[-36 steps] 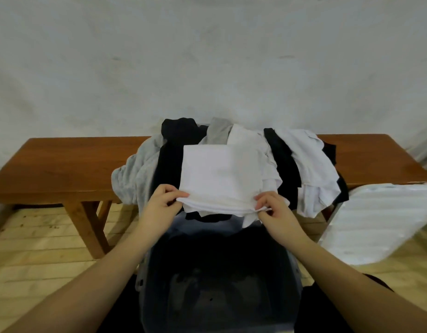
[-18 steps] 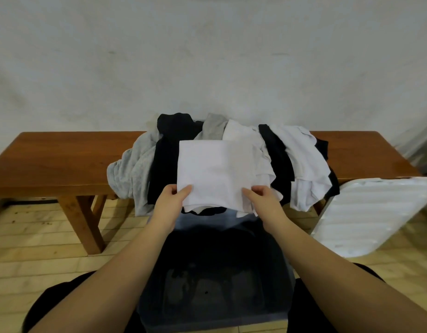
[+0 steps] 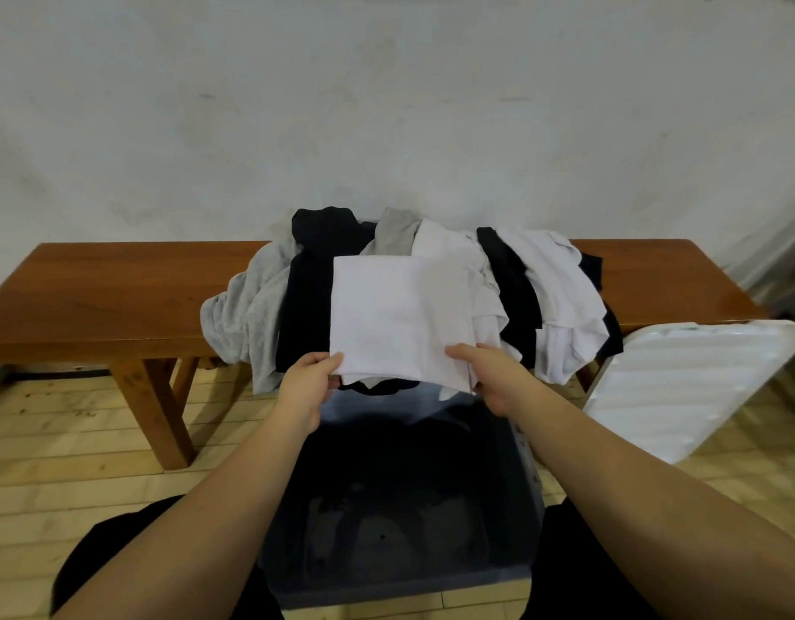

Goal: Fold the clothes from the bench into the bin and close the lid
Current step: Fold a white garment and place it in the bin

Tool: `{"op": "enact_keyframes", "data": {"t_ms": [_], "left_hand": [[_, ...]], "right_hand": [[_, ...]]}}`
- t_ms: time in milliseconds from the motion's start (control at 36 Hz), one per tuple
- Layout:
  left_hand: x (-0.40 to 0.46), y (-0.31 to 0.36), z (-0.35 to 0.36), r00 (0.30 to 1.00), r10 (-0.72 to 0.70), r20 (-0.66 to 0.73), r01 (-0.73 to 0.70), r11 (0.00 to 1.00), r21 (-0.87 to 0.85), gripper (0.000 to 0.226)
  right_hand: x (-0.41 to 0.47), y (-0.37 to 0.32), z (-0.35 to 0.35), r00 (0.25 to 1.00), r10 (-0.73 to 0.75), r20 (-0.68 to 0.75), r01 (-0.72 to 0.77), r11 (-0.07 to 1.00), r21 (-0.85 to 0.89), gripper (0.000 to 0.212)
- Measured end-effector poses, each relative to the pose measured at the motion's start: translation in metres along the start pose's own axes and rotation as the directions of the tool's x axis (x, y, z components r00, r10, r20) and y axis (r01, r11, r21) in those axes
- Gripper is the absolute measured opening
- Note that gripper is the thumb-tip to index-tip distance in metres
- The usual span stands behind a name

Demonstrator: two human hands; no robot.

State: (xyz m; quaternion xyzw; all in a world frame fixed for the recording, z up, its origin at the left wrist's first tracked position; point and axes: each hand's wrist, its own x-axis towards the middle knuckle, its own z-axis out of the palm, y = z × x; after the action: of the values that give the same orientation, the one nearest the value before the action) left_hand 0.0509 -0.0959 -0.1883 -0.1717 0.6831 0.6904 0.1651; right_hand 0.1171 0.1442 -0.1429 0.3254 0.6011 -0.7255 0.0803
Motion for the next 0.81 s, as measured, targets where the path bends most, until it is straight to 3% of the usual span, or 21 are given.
{"op": "enact_keyframes", "data": {"t_ms": [83, 194, 278, 333, 389, 472, 500, 528, 583, 611, 667, 722, 806], "left_hand": [[-0.001, -0.002, -0.002, 1.0, -0.004, -0.025, 0.004, 1.0, -0.004, 0.014], [-0.006, -0.003, 0.001, 0.998, -0.058, -0.031, 0.057, 0.998, -0.035, 0.018], [-0.01, -0.007, 0.005, 0.993, -0.109, -0.046, 0.105, 0.991, -0.089, 0.02], [-0.012, -0.01, 0.008, 0.988, -0.143, -0.06, 0.135, 0.984, -0.117, 0.027], [-0.015, -0.013, 0.01, 0.981, -0.186, -0.048, 0.176, 0.971, -0.16, 0.031], [-0.022, -0.013, 0.011, 0.973, -0.219, 0.078, 0.231, 0.942, -0.245, 0.041], [-0.024, -0.012, 0.012, 0.963, -0.223, 0.151, 0.258, 0.924, -0.281, 0.046], [-0.026, -0.011, 0.012, 0.947, -0.228, 0.228, 0.294, 0.9, -0.32, 0.053], [-0.029, -0.009, 0.013, 0.906, -0.245, 0.344, 0.373, 0.845, -0.382, 0.066], [-0.03, -0.008, 0.014, 0.89, -0.253, 0.379, 0.405, 0.819, -0.405, 0.072], [-0.033, -0.006, 0.016, 0.867, -0.253, 0.429, 0.45, 0.768, -0.456, 0.083], [-0.034, -0.003, 0.018, 0.852, -0.226, 0.473, 0.47, 0.73, -0.497, 0.089], [-0.035, 0.005, 0.018, 0.863, -0.116, 0.492, 0.425, 0.695, -0.58, 0.079]], "right_hand": [[-0.006, -0.005, 0.003, 0.999, 0.024, 0.029, -0.026, 0.997, 0.074, 0.028], [-0.01, -0.006, 0.007, 1.0, 0.03, 0.002, -0.031, 0.999, 0.013, 0.016], [-0.013, -0.007, 0.009, 0.989, -0.126, -0.073, 0.093, 0.935, -0.343, 0.021], [-0.018, -0.012, 0.009, 0.937, -0.334, -0.102, 0.193, 0.739, -0.646, 0.027], [-0.024, -0.017, 0.011, 0.889, -0.449, -0.089, 0.244, 0.63, -0.738, 0.029], [-0.03, -0.029, 0.015, 0.895, -0.442, -0.065, 0.237, 0.594, -0.769, 0.027], [-0.032, -0.035, 0.017, 0.913, -0.403, -0.062, 0.223, 0.622, -0.751, 0.023], [-0.032, -0.04, 0.019, 0.934, -0.351, -0.072, 0.22, 0.721, -0.657, 0.023], [-0.04, -0.052, 0.026, 0.981, -0.18, -0.07, 0.152, 0.942, -0.3, 0.024], [-0.044, -0.059, 0.028, 0.994, -0.106, -0.034, 0.101, 0.987, -0.127, 0.019], [-0.048, -0.071, 0.03, 0.999, -0.02, 0.028, 0.019, 0.999, 0.042, 0.012], [-0.051, -0.083, 0.031, 0.998, 0.025, 0.064, -0.031, 0.995, 0.094, 0.008], [-0.054, -0.099, 0.029, 0.994, 0.067, 0.09, -0.078, 0.989, 0.129, 0.005]]}}
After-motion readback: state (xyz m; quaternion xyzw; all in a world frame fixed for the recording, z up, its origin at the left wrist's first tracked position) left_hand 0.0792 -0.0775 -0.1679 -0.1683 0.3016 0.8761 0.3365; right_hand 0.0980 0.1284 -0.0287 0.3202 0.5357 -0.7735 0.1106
